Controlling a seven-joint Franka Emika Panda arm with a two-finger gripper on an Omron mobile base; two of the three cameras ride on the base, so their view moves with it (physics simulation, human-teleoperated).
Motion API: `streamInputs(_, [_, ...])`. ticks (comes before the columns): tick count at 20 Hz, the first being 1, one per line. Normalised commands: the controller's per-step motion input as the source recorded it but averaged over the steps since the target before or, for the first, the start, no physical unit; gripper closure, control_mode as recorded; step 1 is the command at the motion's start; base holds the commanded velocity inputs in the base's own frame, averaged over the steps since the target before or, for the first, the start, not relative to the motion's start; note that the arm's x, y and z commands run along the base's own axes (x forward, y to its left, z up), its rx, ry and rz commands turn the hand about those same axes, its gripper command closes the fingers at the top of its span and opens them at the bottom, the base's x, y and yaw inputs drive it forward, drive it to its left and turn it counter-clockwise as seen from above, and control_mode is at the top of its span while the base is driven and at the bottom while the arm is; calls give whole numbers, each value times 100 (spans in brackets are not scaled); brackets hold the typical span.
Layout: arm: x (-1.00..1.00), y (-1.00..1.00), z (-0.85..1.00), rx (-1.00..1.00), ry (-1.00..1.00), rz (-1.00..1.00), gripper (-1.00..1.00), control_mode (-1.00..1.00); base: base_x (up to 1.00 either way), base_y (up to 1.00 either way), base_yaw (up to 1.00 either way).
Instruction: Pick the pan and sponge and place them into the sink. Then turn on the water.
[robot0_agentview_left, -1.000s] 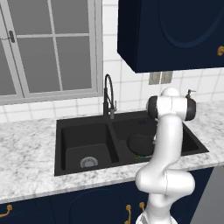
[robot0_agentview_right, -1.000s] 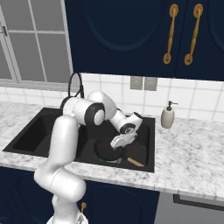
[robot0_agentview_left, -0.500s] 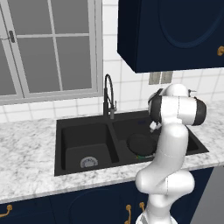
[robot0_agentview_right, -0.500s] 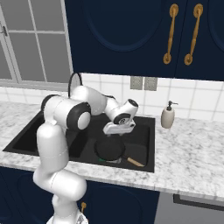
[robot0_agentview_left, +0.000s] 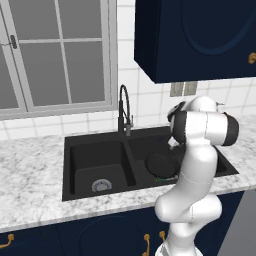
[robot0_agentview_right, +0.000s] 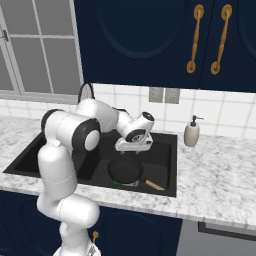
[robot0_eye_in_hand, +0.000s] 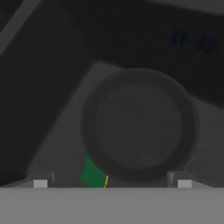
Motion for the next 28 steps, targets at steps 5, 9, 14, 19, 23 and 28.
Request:
streamInputs(5, [6,44,35,12,-6,-40,-100,-100,0,0,0])
streamInputs(9, [14,52,16,7,0,-46,-100,-100,0,0,0])
streamInputs(14, [22,2,1,13,0,-22,-100,-100,0,0,0])
streamInputs(19, [1,2,0,2,1,0,-100,-100,0,0,0])
streamInputs(23, [9,12,18,16,-5,0,-100,-100,0,0,0])
streamInputs(28, [20,22,31,20,-9,0,-100,-100,0,0,0])
